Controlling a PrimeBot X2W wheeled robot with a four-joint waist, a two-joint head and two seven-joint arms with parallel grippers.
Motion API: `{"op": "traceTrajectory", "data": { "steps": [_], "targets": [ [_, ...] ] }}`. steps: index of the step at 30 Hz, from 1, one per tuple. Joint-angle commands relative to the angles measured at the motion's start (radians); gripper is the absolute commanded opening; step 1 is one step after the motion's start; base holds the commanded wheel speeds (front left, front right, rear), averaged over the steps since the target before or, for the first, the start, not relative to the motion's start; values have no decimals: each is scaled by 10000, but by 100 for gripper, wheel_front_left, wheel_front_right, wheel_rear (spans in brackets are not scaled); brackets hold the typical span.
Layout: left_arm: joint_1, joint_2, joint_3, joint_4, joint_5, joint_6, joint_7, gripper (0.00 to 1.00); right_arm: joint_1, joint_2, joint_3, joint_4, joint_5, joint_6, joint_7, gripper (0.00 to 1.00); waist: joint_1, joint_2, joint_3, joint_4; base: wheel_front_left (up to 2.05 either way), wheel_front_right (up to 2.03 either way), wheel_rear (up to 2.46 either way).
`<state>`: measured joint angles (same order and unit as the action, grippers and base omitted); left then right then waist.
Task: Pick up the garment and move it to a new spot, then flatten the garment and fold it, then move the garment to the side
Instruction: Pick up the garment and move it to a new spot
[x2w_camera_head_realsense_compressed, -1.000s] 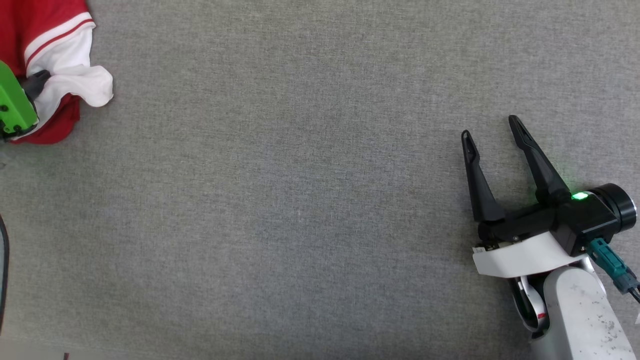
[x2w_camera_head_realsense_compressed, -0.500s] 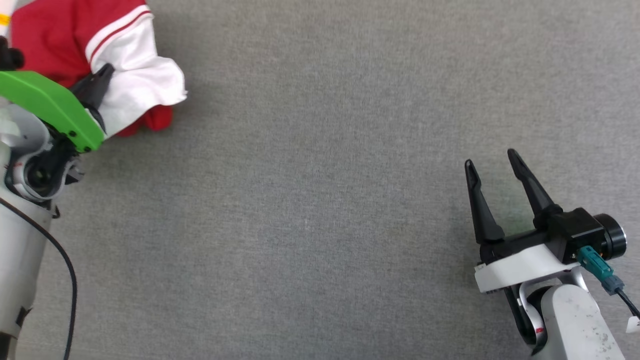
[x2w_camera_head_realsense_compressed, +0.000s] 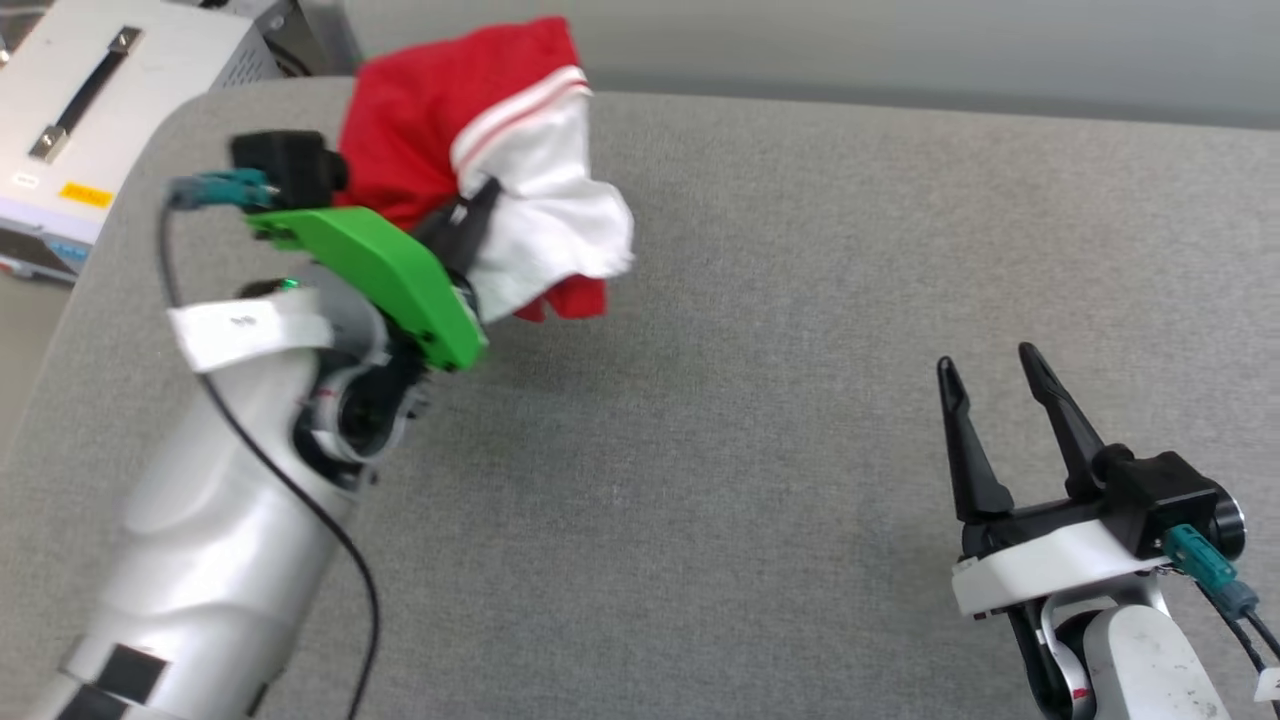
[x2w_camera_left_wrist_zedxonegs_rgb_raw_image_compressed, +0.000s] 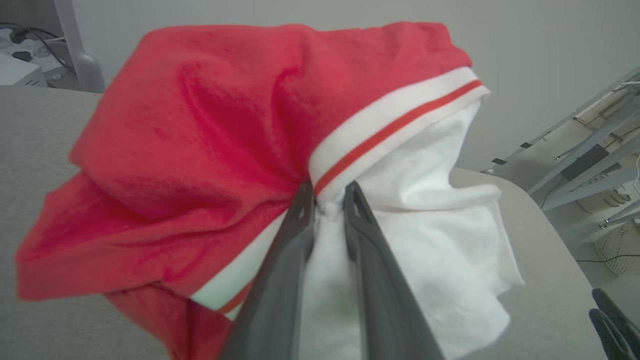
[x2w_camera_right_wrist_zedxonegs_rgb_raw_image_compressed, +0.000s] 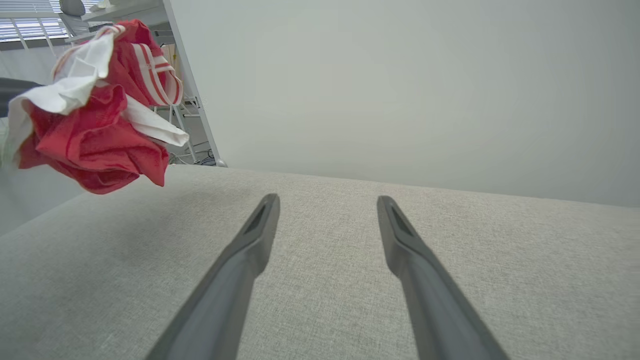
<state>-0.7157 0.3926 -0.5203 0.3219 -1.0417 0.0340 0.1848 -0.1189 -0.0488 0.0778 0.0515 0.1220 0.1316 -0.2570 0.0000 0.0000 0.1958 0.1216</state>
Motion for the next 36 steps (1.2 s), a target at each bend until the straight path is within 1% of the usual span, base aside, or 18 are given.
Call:
{"op": "traceTrajectory", "data": {
  "steps": [1,4,9,12,15,16,17,22,25,29,32,36],
  "targets": [
    [210,-324,-209,28,169,124,-124,0,169,-19,-86,-56,174,-9,-46,100,0,0,-448,-375,0,0,0],
    [378,-990,-721,276,394,244,-257,0,195,-18,-210,-129,273,-9,-46,100,0,0,-487,-657,0,0,0],
    [591,-2193,-1475,1038,643,291,-571,0,229,-16,-416,-266,361,-9,-47,100,0,0,-381,-1284,0,0,0],
    [573,-2783,-1769,1710,813,316,-929,0,232,-16,-461,-312,415,-9,-47,100,0,0,-289,-1711,0,0,0],
    [491,-3153,-2059,2278,899,296,-1248,0,248,-16,-491,-312,464,-9,-47,100,0,0,-233,-2058,0,0,0],
    [446,-3229,-2191,2428,947,266,-1347,49,259,-16,-510,-311,475,-9,-47,100,0,0,-225,-2126,0,0,0],
    [387,-3299,-2376,2594,1011,227,-1460,100,267,-15,-512,-308,485,-9,-47,100,0,0,-215,-2215,0,0,0],
    [90,-3412,-3095,2869,1111,-73,-2031,100,306,-15,-560,-280,520,-9,-47,100,0,0,-281,-2292,0,0,0],
    [-238,-3419,-3587,3020,1654,-63,-2671,100,355,-15,-591,-232,543,-9,-47,100,0,0,-441,-2083,0,0,0],
    [-408,-3359,-3618,3251,1859,-169,-3392,100,464,-15,-622,-179,516,-9,-47,100,0,0,-791,-1631,0,0,0],
    [-484,-2987,-3508,3327,2076,-218,-3877,100,597,-15,-660,-152,469,-9,-47,100,0,0,-1068,-1247,0,0,0],
    [-401,-2228,-3198,3091,2321,-239,-4261,100,810,-15,-698,-126,379,-9,-47,100,0,0,-1371,-724,0,0,0]
  ]
}}
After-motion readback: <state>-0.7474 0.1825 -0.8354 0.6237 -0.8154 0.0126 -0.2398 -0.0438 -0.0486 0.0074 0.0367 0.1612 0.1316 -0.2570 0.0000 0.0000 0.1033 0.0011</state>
